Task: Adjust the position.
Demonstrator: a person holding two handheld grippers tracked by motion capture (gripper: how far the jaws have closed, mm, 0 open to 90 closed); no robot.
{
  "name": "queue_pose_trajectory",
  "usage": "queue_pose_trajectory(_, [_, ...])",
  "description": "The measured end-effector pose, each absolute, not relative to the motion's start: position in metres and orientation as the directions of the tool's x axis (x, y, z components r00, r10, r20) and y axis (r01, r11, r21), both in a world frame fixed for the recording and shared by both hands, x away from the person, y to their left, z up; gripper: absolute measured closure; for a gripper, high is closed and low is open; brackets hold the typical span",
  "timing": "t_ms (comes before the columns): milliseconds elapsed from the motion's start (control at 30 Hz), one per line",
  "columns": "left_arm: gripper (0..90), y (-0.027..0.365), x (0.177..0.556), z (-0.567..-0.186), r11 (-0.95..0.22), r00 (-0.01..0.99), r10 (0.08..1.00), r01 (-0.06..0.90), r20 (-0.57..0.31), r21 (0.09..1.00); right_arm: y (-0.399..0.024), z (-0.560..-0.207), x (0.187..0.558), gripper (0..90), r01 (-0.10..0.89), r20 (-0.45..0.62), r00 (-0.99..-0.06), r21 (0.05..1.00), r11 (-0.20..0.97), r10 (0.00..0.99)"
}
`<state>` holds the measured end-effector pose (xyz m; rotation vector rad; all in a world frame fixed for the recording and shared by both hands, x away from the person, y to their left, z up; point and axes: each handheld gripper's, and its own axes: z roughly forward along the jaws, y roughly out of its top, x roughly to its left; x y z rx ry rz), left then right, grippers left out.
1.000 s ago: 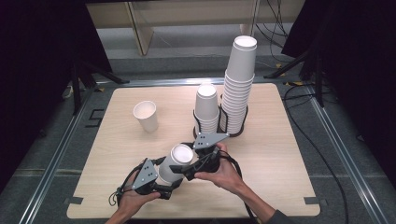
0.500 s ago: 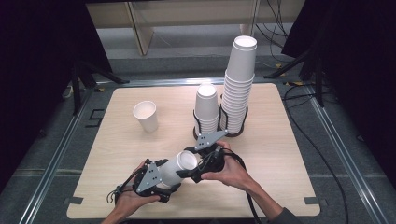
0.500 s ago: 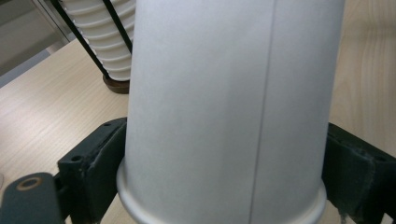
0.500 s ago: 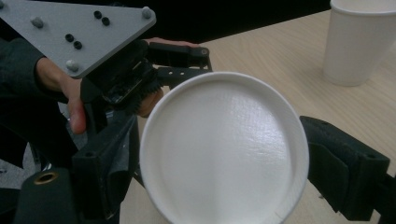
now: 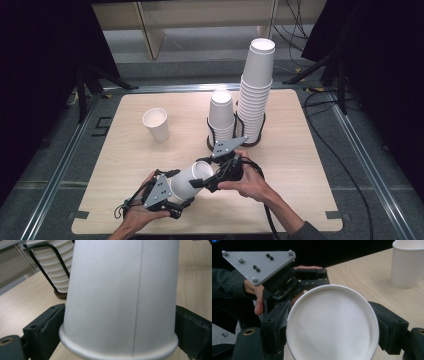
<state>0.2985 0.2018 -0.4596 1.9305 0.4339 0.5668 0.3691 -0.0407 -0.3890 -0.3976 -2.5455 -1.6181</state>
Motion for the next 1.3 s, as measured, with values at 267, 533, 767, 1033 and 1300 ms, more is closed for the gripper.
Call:
queue_pose_trajectory(267, [4.2,0.207,0.298,-0.457,-0.313,0.816,0.552,0.01,0.173,0.95,-0.049,-0.384,0.374,24.8,0.312,0.275,-0.949,0.891,0.33,0.155])
queue_pose_trajectory(533, [4.9,0.208,0.298,-0.457,-0.268,0.825,0.547,0.013,0.141,0.963,-0.057,-0.39,0.383,24.8,0.398,0.38,-0.918,0.872,0.285,0.117])
queue_pose_trajectory(767, [2.3,0.204,0.298,-0.459,-0.252,0.826,0.547,0.009,0.134,0.968,-0.056,-0.392,0.383,25.2,0.401,0.385,-0.916,0.88,0.254,0.114])
queue_pose_trajectory(1033, [4.9,0.202,0.298,-0.458,-0.251,0.83,0.54,0.002,0.138,0.968,-0.052,-0.39,0.381,25.3,0.405,0.397,-0.914,0.884,0.232,0.081])
queue_pose_trajectory(1300, [4.3,0.202,0.297,-0.458,-0.225,0.83,0.544,0.006,0.12,0.974,-0.054,-0.393,0.384,25.3,0.432,0.427,-0.902,0.876,0.214,0.069])
